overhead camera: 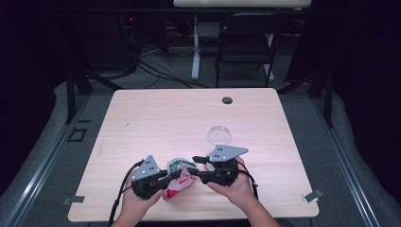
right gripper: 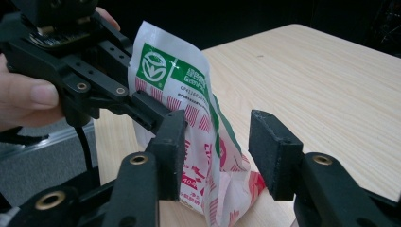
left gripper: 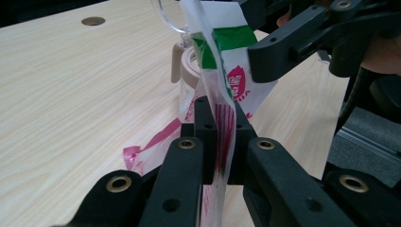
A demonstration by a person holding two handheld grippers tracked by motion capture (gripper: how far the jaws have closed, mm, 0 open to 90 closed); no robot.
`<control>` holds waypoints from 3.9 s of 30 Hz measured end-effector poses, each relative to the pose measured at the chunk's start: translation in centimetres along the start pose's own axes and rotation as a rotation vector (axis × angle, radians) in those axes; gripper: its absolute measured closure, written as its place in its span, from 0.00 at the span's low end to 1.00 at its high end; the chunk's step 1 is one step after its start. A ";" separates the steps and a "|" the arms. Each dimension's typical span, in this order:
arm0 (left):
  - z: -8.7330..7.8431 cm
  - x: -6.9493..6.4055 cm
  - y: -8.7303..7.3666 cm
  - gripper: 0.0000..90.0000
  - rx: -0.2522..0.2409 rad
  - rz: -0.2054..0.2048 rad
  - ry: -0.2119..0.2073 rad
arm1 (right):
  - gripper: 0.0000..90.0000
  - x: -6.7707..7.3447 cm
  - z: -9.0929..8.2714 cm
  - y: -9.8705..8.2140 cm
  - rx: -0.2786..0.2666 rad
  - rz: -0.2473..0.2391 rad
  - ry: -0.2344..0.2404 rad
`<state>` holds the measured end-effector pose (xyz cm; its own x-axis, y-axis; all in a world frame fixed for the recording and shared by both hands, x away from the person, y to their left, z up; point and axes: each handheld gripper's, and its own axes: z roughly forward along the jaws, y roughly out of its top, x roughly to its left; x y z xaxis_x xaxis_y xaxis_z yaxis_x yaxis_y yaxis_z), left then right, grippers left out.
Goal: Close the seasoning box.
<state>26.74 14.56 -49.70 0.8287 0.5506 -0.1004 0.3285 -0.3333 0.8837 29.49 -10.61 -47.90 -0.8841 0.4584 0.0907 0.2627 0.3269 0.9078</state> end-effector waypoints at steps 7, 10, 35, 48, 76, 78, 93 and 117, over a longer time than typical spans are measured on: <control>0.4 -0.3 -0.1 0.96 0.007 0.013 -0.012 | 0.70 -0.1 0.4 -0.2 0.023 0.018 0.022; 0.5 -0.3 -0.1 0.96 0.009 0.016 -0.013 | 0.71 0.0 0.6 -0.2 0.038 0.014 0.035; 1.4 -0.1 -0.9 0.94 0.065 -0.027 -0.059 | 0.63 -0.7 0.5 -0.2 -0.003 0.047 0.105; 2.0 0.1 -1.4 0.95 0.090 -0.041 -0.075 | 0.65 -0.4 0.9 -0.1 0.027 0.007 0.157; 2.2 0.2 -1.5 1.00 0.092 -0.100 -0.053 | 1.00 -0.3 0.7 -0.4 0.083 -0.016 0.135; 2.2 0.3 -1.6 1.00 0.090 -0.111 -0.058 | 0.99 -0.2 0.8 -0.4 0.082 -0.015 0.134; 2.2 0.5 -1.7 1.00 0.083 -0.134 -0.067 | 1.00 -0.8 0.0 -0.5 0.072 -0.018 0.135; 2.2 1.3 -2.0 1.00 0.081 -0.207 -0.093 | 0.80 -1.1 0.2 -0.6 0.081 -0.041 0.121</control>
<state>28.14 14.20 -52.63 0.7769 0.5418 -0.3206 0.5279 -0.2830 0.8008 30.43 -11.15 -48.58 -0.9336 0.3417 0.1077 0.2516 0.4115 0.8760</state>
